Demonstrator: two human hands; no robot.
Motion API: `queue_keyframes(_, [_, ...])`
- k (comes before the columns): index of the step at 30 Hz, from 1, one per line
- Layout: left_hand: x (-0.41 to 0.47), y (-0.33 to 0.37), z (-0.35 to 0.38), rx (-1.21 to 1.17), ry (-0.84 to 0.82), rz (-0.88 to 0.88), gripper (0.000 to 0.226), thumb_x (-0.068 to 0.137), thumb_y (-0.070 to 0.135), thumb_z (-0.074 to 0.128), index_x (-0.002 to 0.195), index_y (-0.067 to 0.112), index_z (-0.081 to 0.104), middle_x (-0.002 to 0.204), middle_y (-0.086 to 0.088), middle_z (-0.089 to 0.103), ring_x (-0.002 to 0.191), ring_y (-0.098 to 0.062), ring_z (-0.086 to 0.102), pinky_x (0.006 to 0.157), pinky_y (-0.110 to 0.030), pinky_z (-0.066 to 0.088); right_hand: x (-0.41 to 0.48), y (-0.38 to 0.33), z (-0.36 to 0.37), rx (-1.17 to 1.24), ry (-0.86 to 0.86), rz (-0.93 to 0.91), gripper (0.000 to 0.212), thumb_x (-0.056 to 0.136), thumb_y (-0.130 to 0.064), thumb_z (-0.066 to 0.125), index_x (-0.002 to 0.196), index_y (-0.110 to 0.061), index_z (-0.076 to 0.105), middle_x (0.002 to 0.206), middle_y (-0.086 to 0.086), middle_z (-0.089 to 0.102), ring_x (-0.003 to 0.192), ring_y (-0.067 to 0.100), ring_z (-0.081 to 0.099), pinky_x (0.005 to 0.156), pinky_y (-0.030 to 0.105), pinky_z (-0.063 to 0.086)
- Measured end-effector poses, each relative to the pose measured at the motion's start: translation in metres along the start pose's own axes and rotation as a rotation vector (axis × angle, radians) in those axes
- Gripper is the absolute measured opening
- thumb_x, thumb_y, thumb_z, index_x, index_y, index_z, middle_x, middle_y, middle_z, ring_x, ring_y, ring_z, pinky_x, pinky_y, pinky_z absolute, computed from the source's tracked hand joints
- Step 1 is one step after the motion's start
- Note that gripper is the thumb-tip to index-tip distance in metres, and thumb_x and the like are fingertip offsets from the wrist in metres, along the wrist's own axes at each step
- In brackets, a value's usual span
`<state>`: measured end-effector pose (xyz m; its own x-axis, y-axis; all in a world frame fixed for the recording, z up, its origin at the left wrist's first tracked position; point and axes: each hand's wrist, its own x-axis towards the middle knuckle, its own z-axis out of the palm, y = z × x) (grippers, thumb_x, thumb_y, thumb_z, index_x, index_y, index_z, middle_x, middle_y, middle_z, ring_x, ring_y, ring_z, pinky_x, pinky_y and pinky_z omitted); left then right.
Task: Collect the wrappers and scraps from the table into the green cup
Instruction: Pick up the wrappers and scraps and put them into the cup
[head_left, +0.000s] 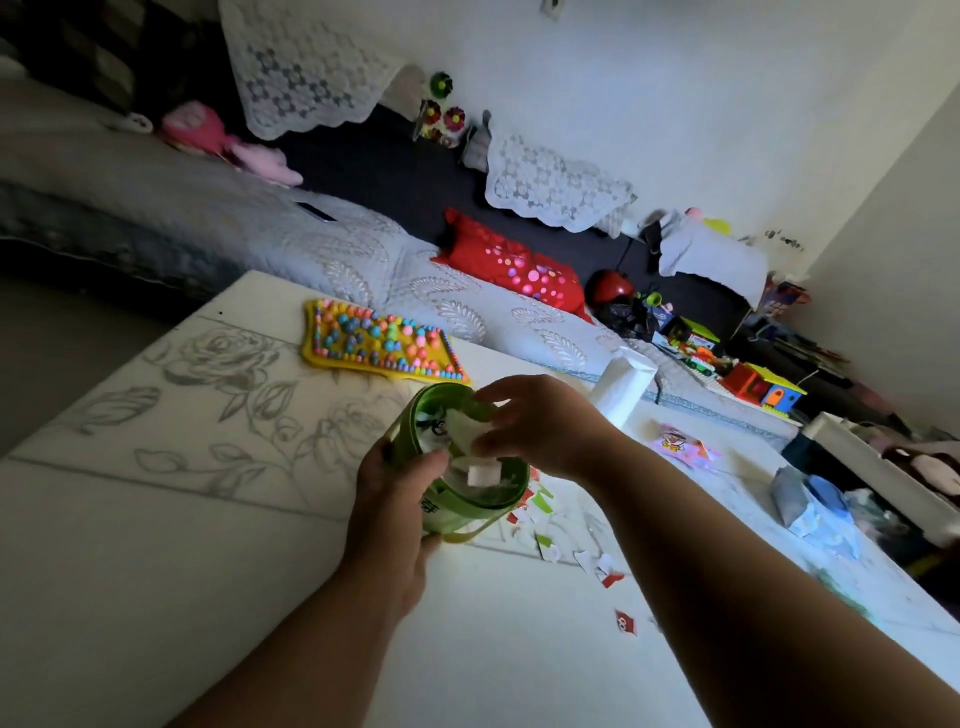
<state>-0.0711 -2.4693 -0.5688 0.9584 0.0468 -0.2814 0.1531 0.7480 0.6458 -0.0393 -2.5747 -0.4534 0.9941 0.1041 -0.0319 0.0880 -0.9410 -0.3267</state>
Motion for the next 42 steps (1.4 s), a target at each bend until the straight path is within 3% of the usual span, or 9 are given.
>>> queue_keyframes(10, [-0.002,-0.003,0.001,0.013,-0.014,-0.023,0.048,0.088,0.015,0.066,0.131,0.033,0.057,0.128,-0.002,0.067,0.115,-0.029,0.063,0.103,-0.054,0.047,-0.008,0.001,0.010,-0.205,-0.128,-0.151,0.025,0.087,-0.023,0.062,0.110,-0.026,0.071,0.110,-0.001,0.070,0.097,0.015,0.061,0.084,0.024,0.047])
queue_keyframes(15, [-0.003,-0.005,0.002,0.032,-0.014,-0.025,0.048,0.087,0.016,0.065,0.132,0.033,0.057,0.129,-0.002,0.067,0.115,-0.030,0.063,0.095,-0.050,0.050,-0.024,0.014,-0.004,0.132,-0.003,-0.127,0.017,0.088,-0.020,0.062,0.094,-0.031,0.074,0.102,-0.007,0.073,0.095,0.012,0.066,0.095,0.030,0.047])
queue_keyframes(20, [0.001,-0.006,0.002,0.052,0.008,-0.018,0.042,0.091,0.016,0.063,0.130,0.030,0.058,0.121,0.000,0.069,0.112,-0.028,0.064,0.086,-0.047,0.054,-0.055,0.093,-0.024,0.277,0.134,0.264,0.024,0.083,0.000,0.063,0.103,-0.010,0.072,0.100,0.010,0.074,0.077,0.017,0.069,0.070,0.025,0.054])
queue_keyframes(23, [0.004,-0.007,0.002,0.062,0.021,-0.023,0.041,0.091,0.018,0.063,0.129,0.031,0.059,0.116,0.002,0.068,0.110,-0.027,0.064,0.090,-0.053,0.054,-0.081,0.157,-0.005,-0.143,-0.151,0.538,0.035,0.082,-0.019,0.068,0.116,-0.013,0.066,0.114,0.010,0.066,0.095,0.020,0.062,0.066,0.021,0.045])
queue_keyframes(26, [0.004,-0.010,0.003,0.065,0.017,-0.013,0.042,0.091,0.017,0.063,0.130,0.031,0.058,0.114,0.004,0.069,0.110,-0.026,0.065,0.094,-0.056,0.053,-0.101,0.196,0.029,-0.101,-0.133,0.680,0.034,0.084,-0.045,0.063,0.096,-0.012,0.063,0.086,0.005,0.060,0.080,0.023,0.058,0.059,0.025,0.038])
queue_keyframes(28, [0.004,-0.012,0.004,0.068,0.003,-0.003,0.043,0.091,0.016,0.063,0.132,0.030,0.058,0.114,0.004,0.069,0.108,-0.025,0.065,0.091,-0.051,0.054,-0.104,0.209,0.047,-0.095,-0.045,0.704,0.041,0.087,-0.052,0.055,0.076,-0.013,0.058,0.070,0.003,0.055,0.076,0.024,0.054,0.052,0.024,0.032])
queue_keyframes(32, [0.005,-0.016,0.003,0.094,-0.010,-0.005,0.045,0.090,0.018,0.064,0.132,0.032,0.059,0.122,0.004,0.069,0.113,-0.025,0.064,0.095,-0.056,0.052,-0.103,0.211,0.056,0.044,0.122,0.757,0.024,0.078,-0.036,0.070,0.077,-0.012,0.070,0.063,0.002,0.059,0.061,0.018,0.053,0.051,0.022,0.033])
queue_keyframes(38, [0.008,-0.014,0.000,0.100,-0.013,-0.005,0.043,0.091,0.020,0.064,0.132,0.032,0.059,0.119,0.005,0.069,0.111,-0.024,0.065,0.087,-0.051,0.055,-0.098,0.213,0.051,0.104,0.060,0.749,0.032,0.072,-0.025,0.072,0.049,-0.014,0.054,0.041,-0.001,0.048,0.042,0.017,0.044,0.052,0.021,0.036])
queue_keyframes(42, [0.008,-0.012,-0.001,0.081,-0.014,-0.002,0.043,0.091,0.019,0.063,0.132,0.031,0.059,0.116,0.006,0.069,0.109,-0.023,0.065,0.081,-0.044,0.055,-0.099,0.209,0.050,0.375,0.108,0.709,0.015,0.080,-0.017,0.069,0.073,-0.004,0.069,0.058,0.006,0.059,0.052,0.018,0.050,0.050,0.021,0.039])
